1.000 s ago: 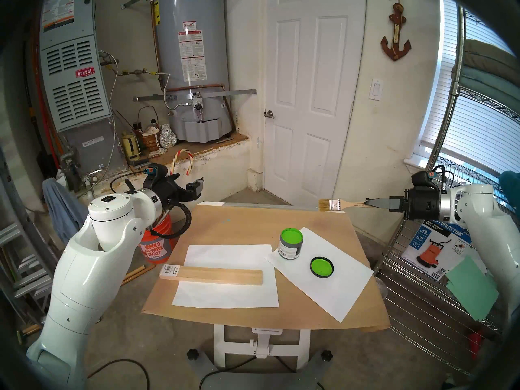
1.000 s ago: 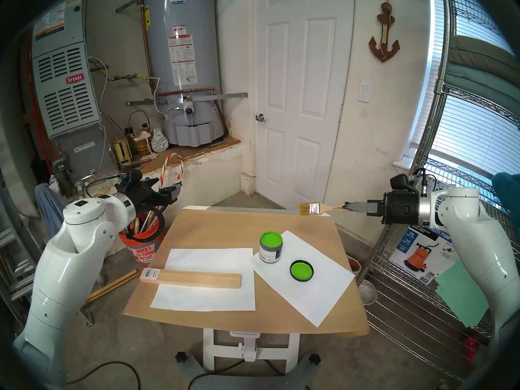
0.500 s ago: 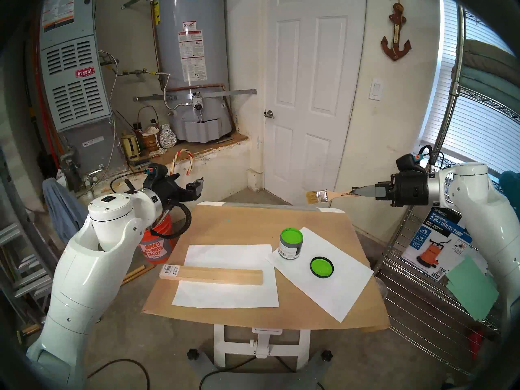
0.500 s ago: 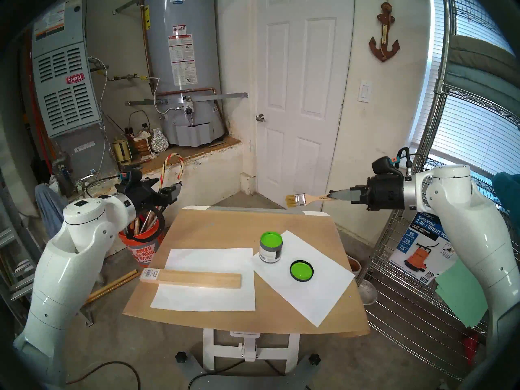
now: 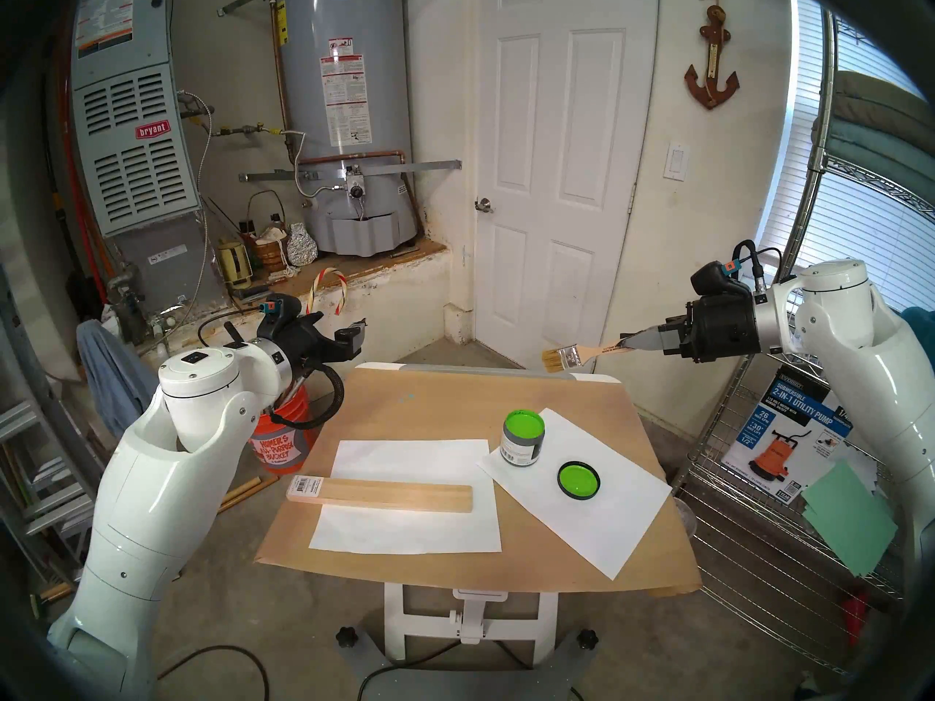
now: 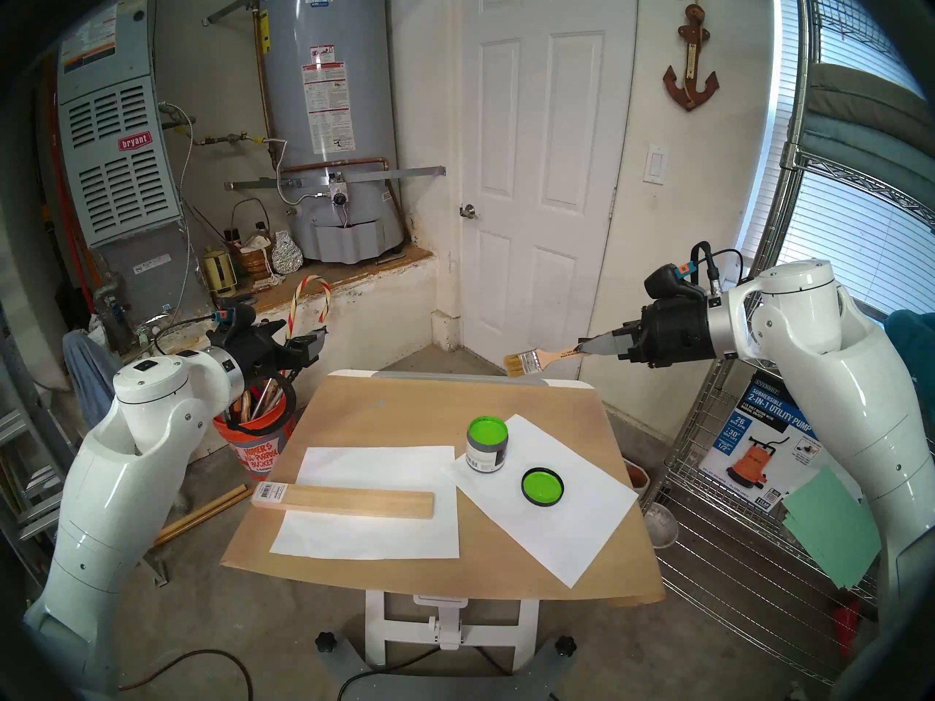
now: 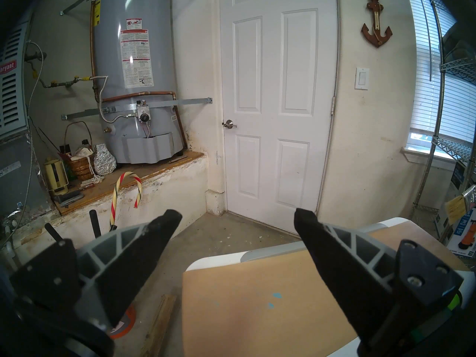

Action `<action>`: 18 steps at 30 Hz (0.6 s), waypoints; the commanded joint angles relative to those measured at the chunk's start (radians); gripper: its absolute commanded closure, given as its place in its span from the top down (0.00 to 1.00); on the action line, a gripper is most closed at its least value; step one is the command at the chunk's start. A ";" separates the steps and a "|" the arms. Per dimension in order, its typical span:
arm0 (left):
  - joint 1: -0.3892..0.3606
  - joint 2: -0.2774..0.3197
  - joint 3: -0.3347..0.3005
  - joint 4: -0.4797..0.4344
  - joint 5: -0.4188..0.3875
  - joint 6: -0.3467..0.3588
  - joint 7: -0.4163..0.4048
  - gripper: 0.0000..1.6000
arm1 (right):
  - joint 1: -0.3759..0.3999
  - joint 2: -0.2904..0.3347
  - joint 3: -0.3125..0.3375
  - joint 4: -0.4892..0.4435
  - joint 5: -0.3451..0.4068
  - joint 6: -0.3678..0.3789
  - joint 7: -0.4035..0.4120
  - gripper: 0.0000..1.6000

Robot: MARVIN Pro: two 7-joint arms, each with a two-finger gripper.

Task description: Pick up brush, dip the brush into paint, and paint the wood

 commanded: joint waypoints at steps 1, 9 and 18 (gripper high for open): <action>-0.009 0.002 -0.009 -0.017 -0.002 -0.003 0.000 1.00 | 0.113 0.011 -0.068 -0.003 -0.069 0.000 0.070 0.00; -0.009 0.002 -0.010 -0.017 -0.002 -0.003 0.000 1.00 | 0.147 0.030 -0.132 0.012 -0.132 -0.015 0.130 0.00; -0.009 0.002 -0.010 -0.017 -0.002 -0.003 0.000 1.00 | 0.162 0.035 -0.163 0.006 -0.175 -0.024 0.163 0.00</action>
